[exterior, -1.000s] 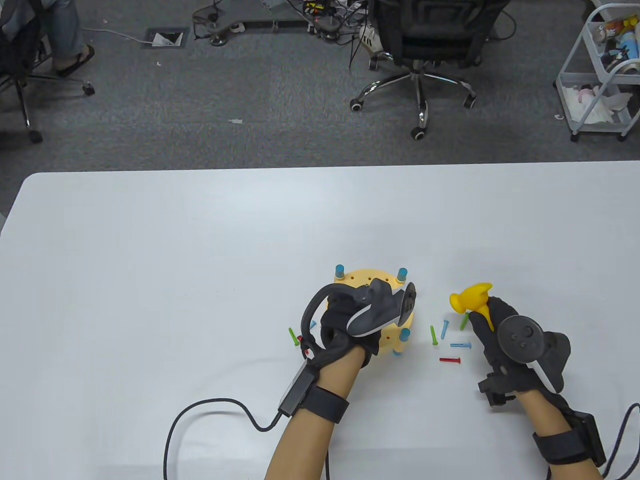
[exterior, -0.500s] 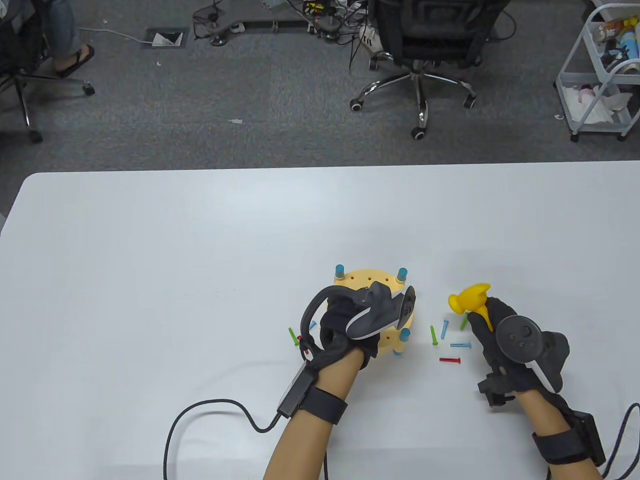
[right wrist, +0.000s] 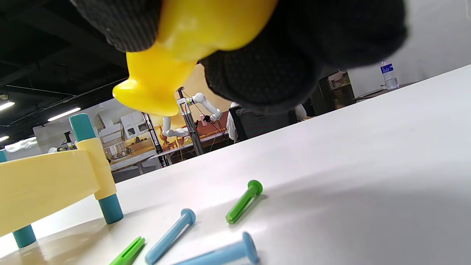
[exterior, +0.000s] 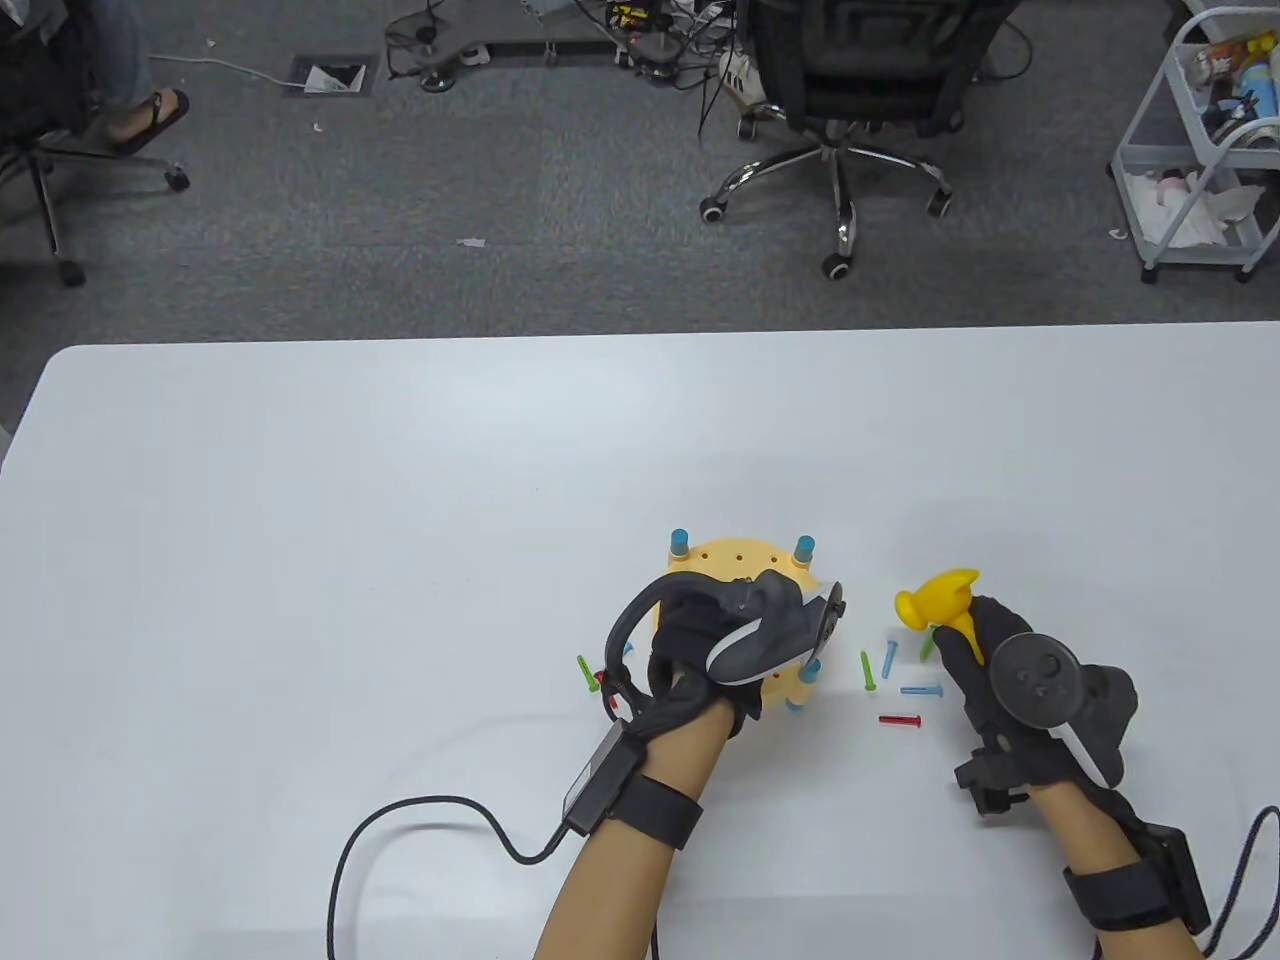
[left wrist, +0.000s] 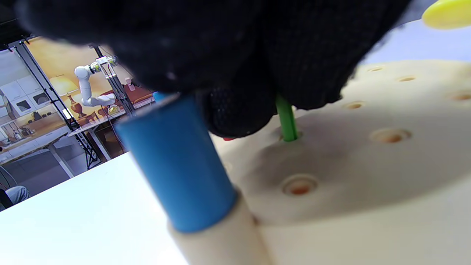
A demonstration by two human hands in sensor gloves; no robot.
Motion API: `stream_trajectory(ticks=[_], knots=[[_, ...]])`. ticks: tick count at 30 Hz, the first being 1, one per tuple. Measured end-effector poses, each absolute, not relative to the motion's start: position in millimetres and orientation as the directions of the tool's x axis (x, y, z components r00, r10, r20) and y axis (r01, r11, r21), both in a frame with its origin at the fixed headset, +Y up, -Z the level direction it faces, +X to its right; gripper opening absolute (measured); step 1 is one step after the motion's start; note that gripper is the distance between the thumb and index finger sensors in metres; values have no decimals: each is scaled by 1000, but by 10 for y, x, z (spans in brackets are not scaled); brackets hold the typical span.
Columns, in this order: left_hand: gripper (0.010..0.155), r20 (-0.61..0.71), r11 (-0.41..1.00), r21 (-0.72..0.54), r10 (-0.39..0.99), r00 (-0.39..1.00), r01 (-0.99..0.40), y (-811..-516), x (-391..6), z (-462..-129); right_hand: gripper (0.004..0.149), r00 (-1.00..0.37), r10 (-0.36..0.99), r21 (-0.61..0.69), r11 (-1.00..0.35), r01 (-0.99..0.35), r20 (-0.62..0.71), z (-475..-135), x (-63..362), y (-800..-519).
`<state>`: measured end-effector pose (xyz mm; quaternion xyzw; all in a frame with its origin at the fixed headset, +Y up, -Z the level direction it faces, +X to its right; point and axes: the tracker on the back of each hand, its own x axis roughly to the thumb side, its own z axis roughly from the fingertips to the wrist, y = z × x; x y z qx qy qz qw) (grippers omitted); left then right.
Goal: Hammer toy nails into tap bench
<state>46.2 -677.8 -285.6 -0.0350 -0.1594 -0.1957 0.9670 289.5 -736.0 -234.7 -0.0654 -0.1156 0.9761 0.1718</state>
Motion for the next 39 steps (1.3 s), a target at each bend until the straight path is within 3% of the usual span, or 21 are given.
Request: stream_trajectory(ticks=[8, 11, 13, 17, 19, 25, 28, 31, 35, 39], knots=[[44, 324, 845, 29, -514, 795, 534, -6800, 511, -2739, 63, -933, 350, -245, -915, -320, -87, -2349, 2895, -7361], [55, 306, 820, 94, -563, 767, 564, -6679, 482, -2648, 63, -932, 351, -239, -916, -322, -89, -2354, 2892, -7370], [53, 287, 840, 151, -541, 790, 521, -6542, 407, -2596, 63, -932, 351, -237, -917, -322, -89, -2354, 2891, -7371], [49, 238, 928, 145, -370, 898, 344, -6244, 108, -2537, 63, -931, 354, -240, -915, -324, -89, -2352, 2888, -7370], [51, 226, 955, 132, -292, 929, 268, -6228, -82, -2511, 63, -931, 355, -243, -914, -325, -88, -2352, 2885, -7370], [68, 300, 998, -53, -18, 954, 35, -6550, -506, -2487, 63, -925, 377, -281, -894, -348, -52, -2317, 2838, -7295], [63, 318, 996, -47, 93, 943, -82, -6826, -464, -2568, 63, -924, 383, -318, -876, -363, 0, -2263, 2756, -7195], [55, 320, 995, 7, 92, 943, -100, -6933, -470, -2583, 63, -929, 365, -349, -863, -364, 67, -2196, 2605, -7072], [51, 331, 986, 4, 155, 931, -166, -7066, -503, -2618, 63, -943, 281, -371, -868, -329, 177, -2083, 2243, -6887], [52, 328, 970, -16, 233, 916, -241, -7172, -578, -2644, 63, -963, 134, -351, -912, -212, 233, -1975, 1737, -6746]])
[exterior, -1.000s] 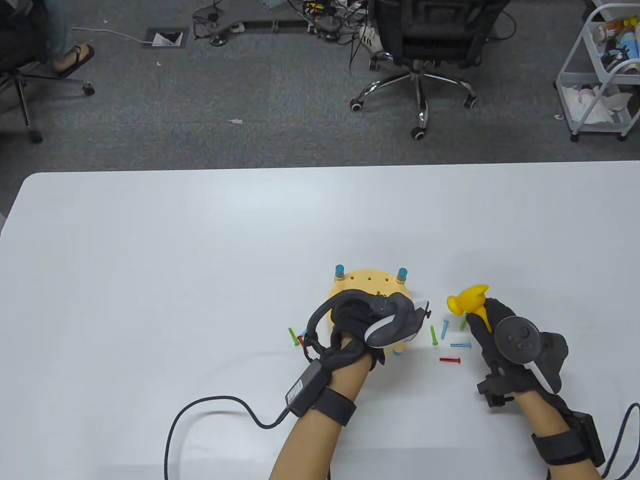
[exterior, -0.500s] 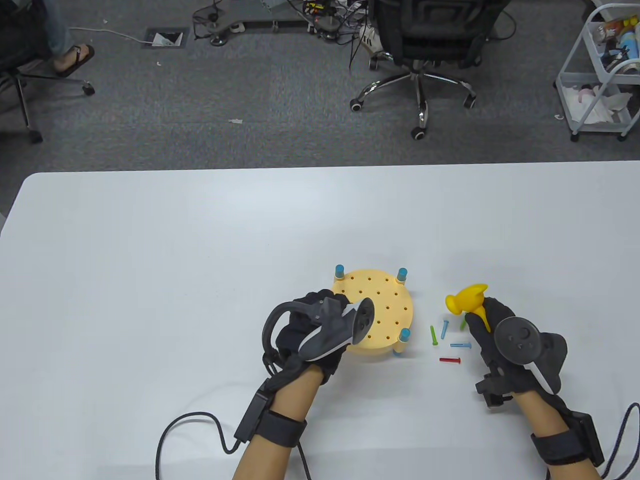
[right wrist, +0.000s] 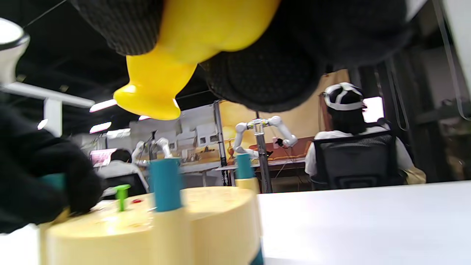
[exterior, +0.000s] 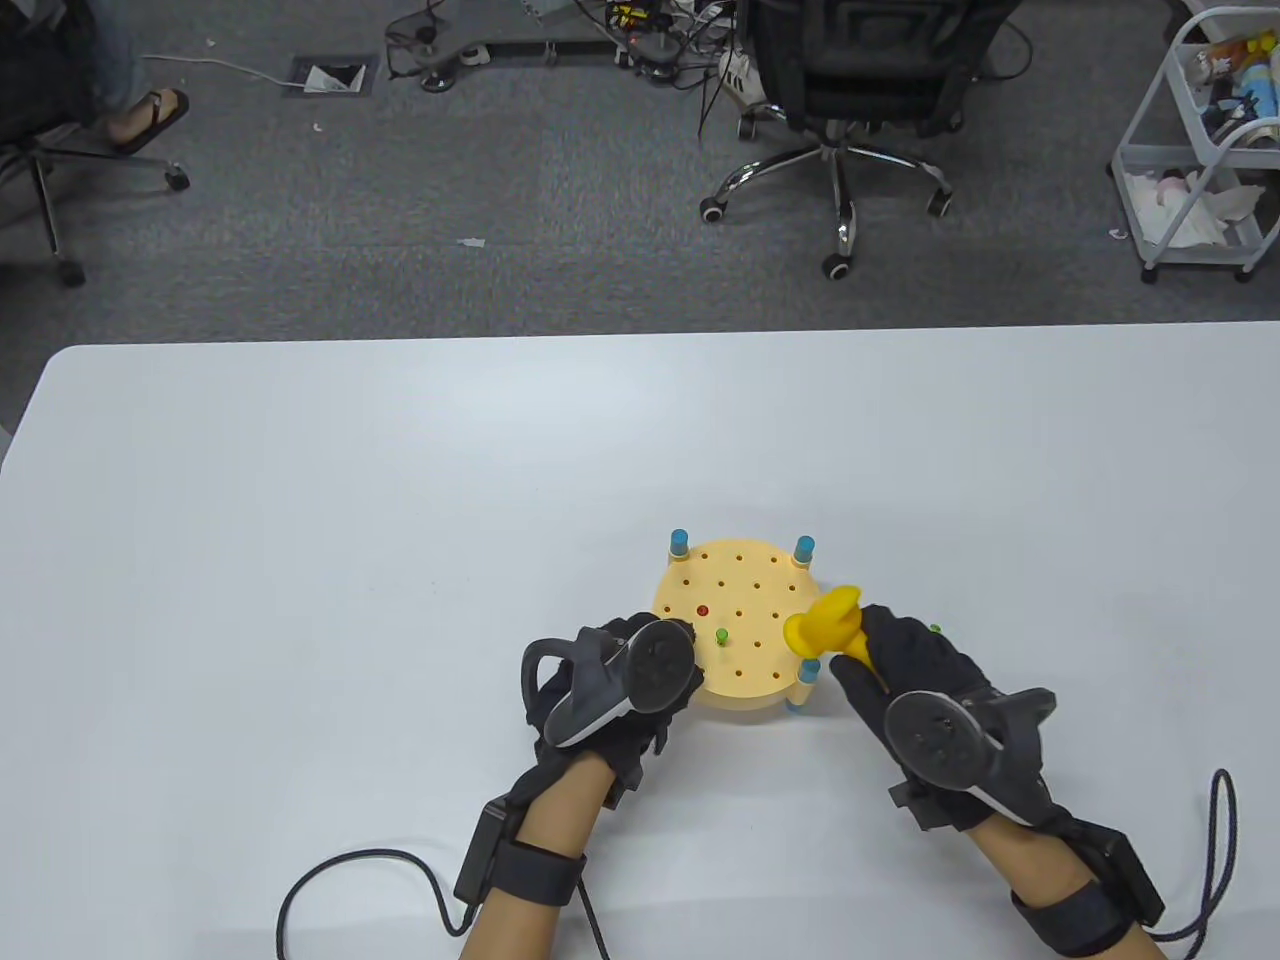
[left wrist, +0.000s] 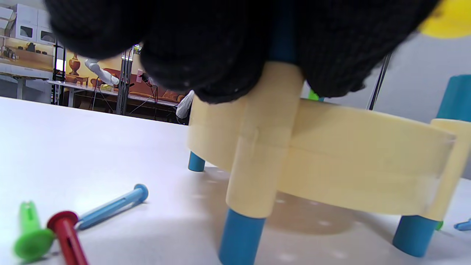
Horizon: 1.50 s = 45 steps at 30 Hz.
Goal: Hammer toy nails into tap bench
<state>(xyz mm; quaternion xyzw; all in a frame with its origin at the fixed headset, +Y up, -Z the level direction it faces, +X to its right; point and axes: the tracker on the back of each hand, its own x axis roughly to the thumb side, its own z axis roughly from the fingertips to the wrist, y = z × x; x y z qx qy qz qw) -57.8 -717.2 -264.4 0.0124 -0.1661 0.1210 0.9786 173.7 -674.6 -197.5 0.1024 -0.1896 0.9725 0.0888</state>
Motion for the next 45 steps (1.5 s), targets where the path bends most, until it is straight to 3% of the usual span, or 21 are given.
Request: stream_trajectory(ticks=[3, 7, 10, 14, 16, 17, 19, 21, 22, 25, 29, 32, 36, 41, 45], knots=[[53, 329, 951, -13, 295, 897, -309, -7256, -644, -2643, 63, -977, -32, -354, -934, -45, 211, -1959, 1314, -6714], [53, 328, 947, -9, 307, 894, -322, -7290, -664, -2633, 62, -963, -245, -455, -875, 168, 116, -2068, 937, -6814], [53, 329, 946, 3, 305, 893, -325, -7309, -671, -2623, 63, -902, -427, -320, -866, 385, 69, -2159, 774, -6958], [53, 332, 944, -1, 312, 890, -331, -7313, -680, -2624, 62, -956, -285, -435, -872, 227, 72, -2123, 773, -6838], [53, 331, 943, -3, 315, 889, -333, -7311, -683, -2622, 62, -939, -336, -376, -881, 288, 69, -2139, 731, -6894], [53, 331, 943, -3, 316, 889, -334, -7308, -683, -2620, 63, -909, -415, -282, -878, 387, 43, -2155, 708, -6968], [53, 331, 942, -1, 317, 889, -335, -7309, -685, -2617, 62, -915, -399, -394, -851, 349, 52, -2129, 698, -6956], [53, 331, 941, 0, 320, 888, -340, -7318, -691, -2615, 62, -937, -337, -339, -895, 290, 88, -2150, 703, -6987], [53, 328, 939, -3, 326, 887, -344, -7329, -697, -2616, 62, -932, -361, -308, -892, 332, 42, -2134, 722, -6951], [55, 333, 936, -40, 343, 879, -350, -7334, -728, -2633, 62, -972, -225, -366, -912, 185, 70, -2158, 837, -6817], [66, 326, 932, -198, 355, 876, -304, -7157, -910, -2628, 62, -993, -13, -451, -891, -42, 117, -2110, 1175, -6598], [57, 185, 949, -125, 308, 933, -288, -7089, -1167, -2615, 62, -994, 42, -496, -864, -89, 105, -2092, 1493, -6542], [52, -45, 980, -134, 140, 989, -145, -7342, -1292, -2727, 62, -996, 75, -469, -879, -89, 50, -2124, 1851, -6646], [44, -174, 973, -212, 59, 983, -96, -7555, -1205, -2867, 62, -995, 95, -439, -895, -84, -4, -2142, 2209, -6882], [49, -213, 973, -219, 25, 977, -73, -7570, -1137, -2884, 62, -993, 112, -431, -898, -88, -30, -2135, 2442, -7019]])
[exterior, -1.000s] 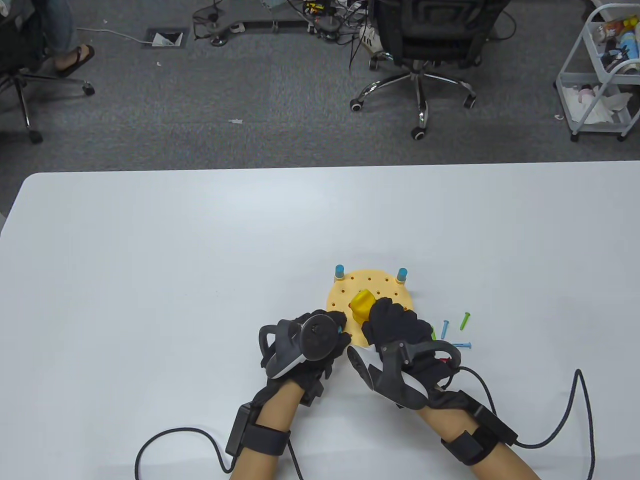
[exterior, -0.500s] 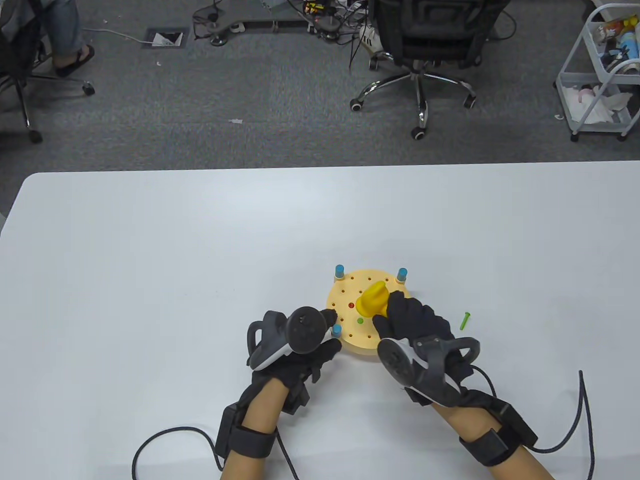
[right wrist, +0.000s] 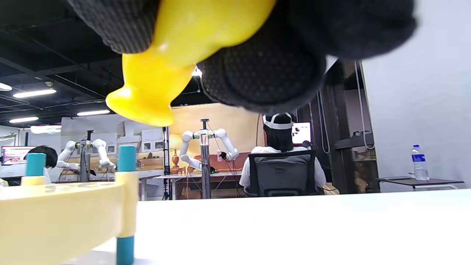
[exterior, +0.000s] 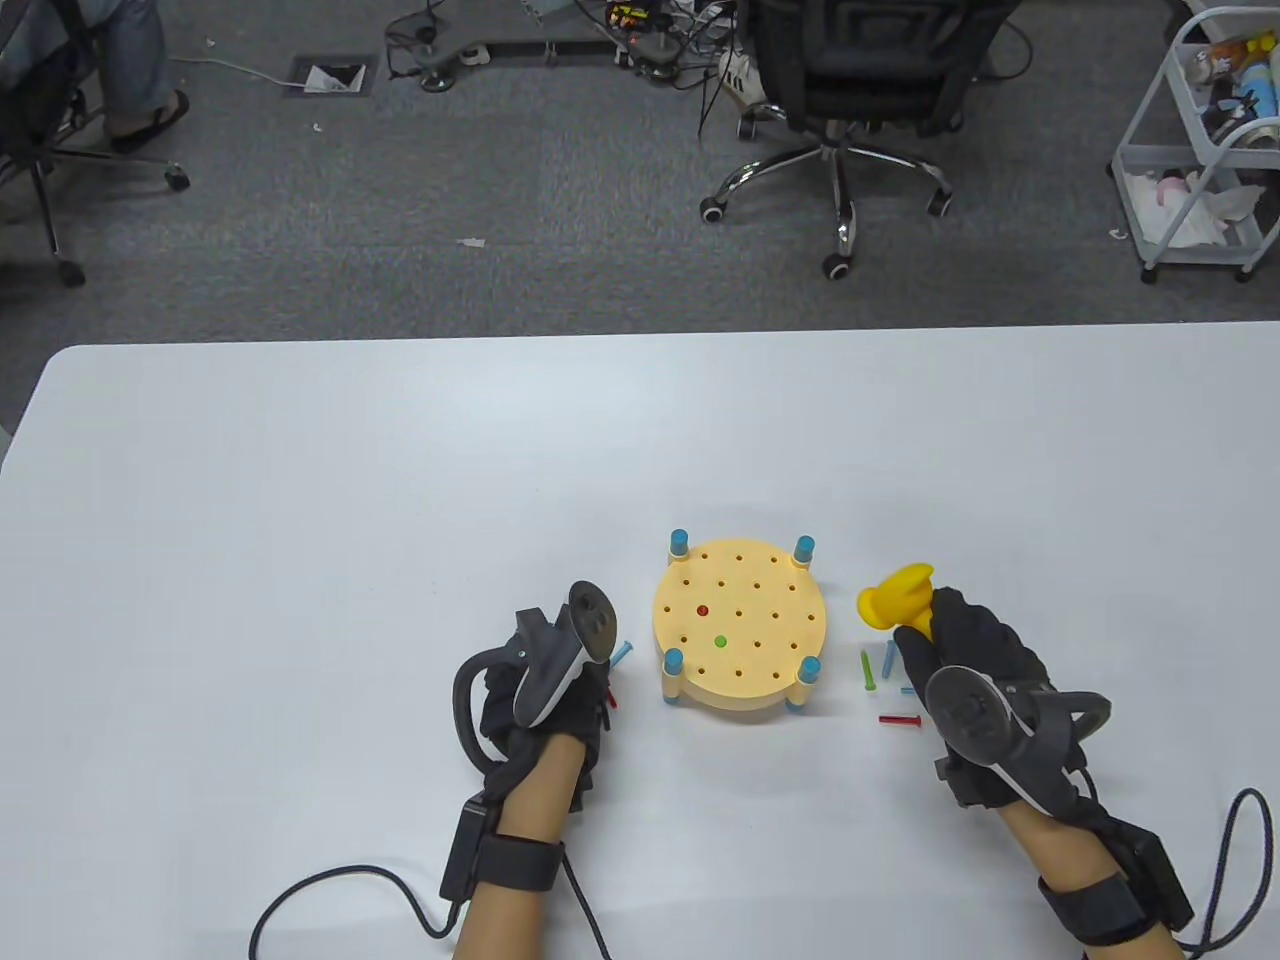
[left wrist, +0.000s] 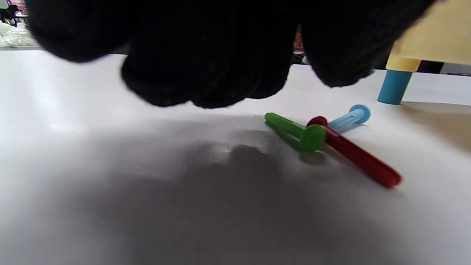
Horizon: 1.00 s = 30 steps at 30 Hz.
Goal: Hammer toy nails into tap bench
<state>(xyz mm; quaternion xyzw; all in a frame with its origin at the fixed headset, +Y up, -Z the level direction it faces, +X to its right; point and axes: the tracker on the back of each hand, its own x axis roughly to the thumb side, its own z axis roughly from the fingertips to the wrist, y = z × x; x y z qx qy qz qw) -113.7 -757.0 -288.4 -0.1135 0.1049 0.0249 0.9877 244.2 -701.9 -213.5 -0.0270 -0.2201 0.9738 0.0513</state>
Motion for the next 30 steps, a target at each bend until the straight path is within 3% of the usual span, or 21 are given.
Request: stream_trajectory(ticks=[8, 30], knots=[[53, -226, 946, -314, 2, 974, -75, -7672, -1113, -2867, 62, -977, 200, -405, -901, -152, -77, -2148, 2754, -7092], [48, -297, 939, -328, 5, 955, -107, -7725, -1144, -2933, 63, -980, 180, -376, -916, -137, -83, -2131, 2728, -7118]])
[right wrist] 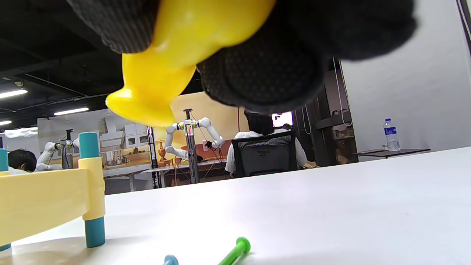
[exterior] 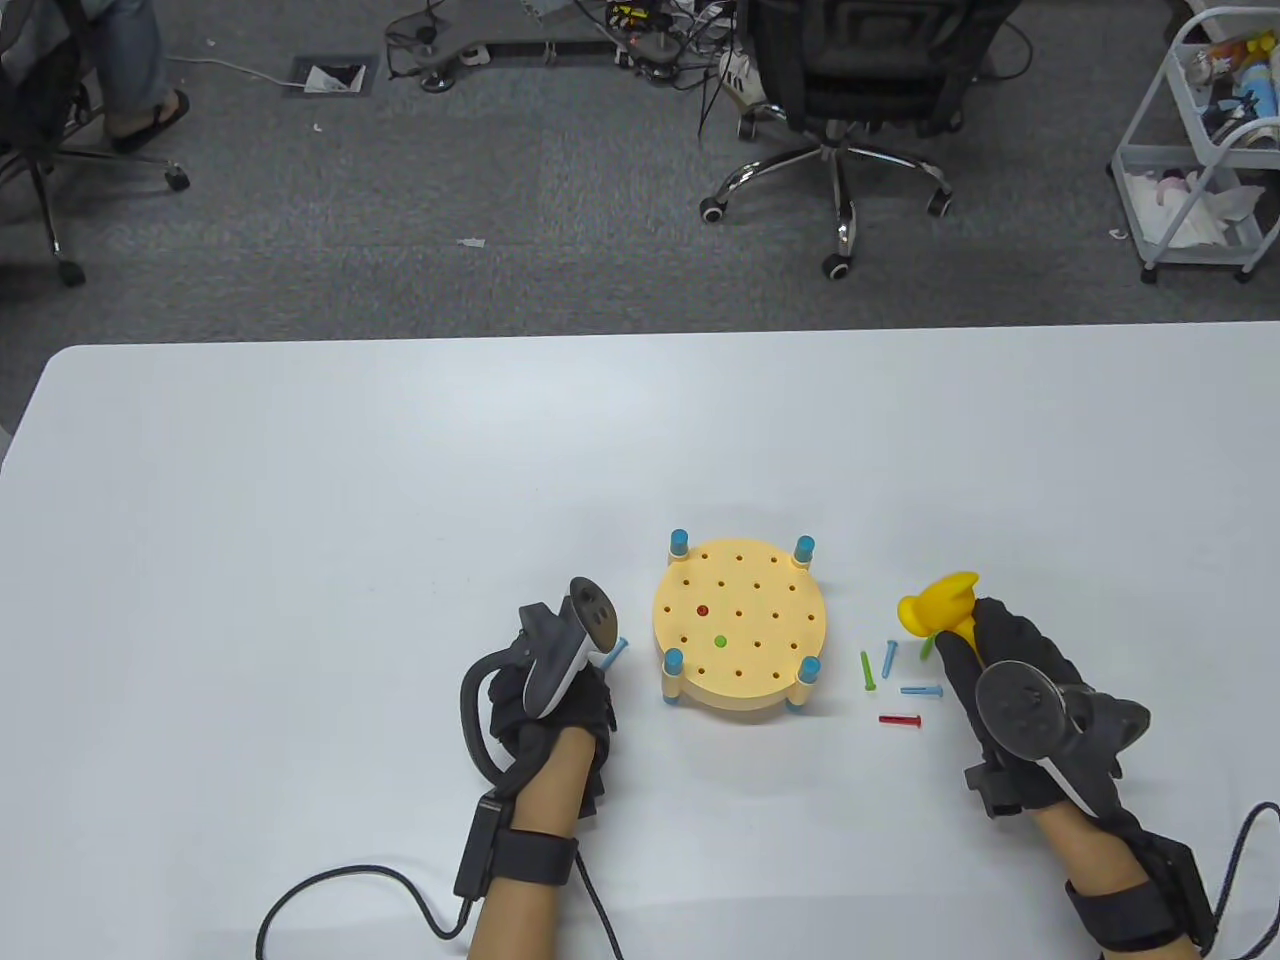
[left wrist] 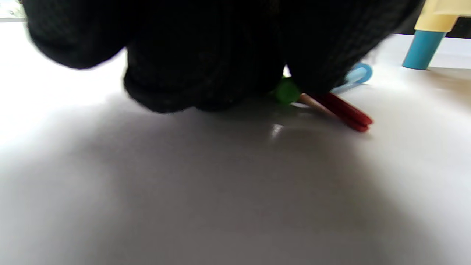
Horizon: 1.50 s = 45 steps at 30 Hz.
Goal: Hammer toy nails into tap bench
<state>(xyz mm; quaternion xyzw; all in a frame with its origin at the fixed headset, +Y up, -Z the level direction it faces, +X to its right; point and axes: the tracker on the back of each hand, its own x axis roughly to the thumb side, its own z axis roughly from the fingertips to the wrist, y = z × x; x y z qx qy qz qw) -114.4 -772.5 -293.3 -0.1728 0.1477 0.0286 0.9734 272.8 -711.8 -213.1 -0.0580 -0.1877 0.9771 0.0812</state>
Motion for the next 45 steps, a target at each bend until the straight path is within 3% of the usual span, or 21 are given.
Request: stream_trajectory(ticks=[6, 13, 24, 32, 37, 45], knots=[[46, -327, 945, -317, -26, 945, -83, -7723, -1123, -2933, 62, -981, 179, -367, -920, -138, -80, -2128, 2716, -7122], [46, -358, 950, -308, -163, 919, 49, -7750, -962, -2961, 63, -980, 182, -358, -923, -142, -80, -2122, 2712, -7127], [45, -310, 931, -314, -284, 908, 184, -7721, -1013, -2834, 62, -978, 191, -337, -929, -155, -77, -2133, 2714, -7147], [40, -366, 985, -153, 16, 931, -77, -7353, -1400, -2771, 63, -979, 187, -331, -931, -151, -79, -2142, 2715, -7158], [37, -318, 962, -29, 247, 915, -270, -7171, -1478, -2735, 63, -979, 186, -331, -932, -149, -82, -2147, 2719, -7165], [35, -209, 929, 75, 371, 905, -363, -6983, -1370, -2672, 62, -980, 182, -325, -935, -146, -85, -2152, 2719, -7175]])
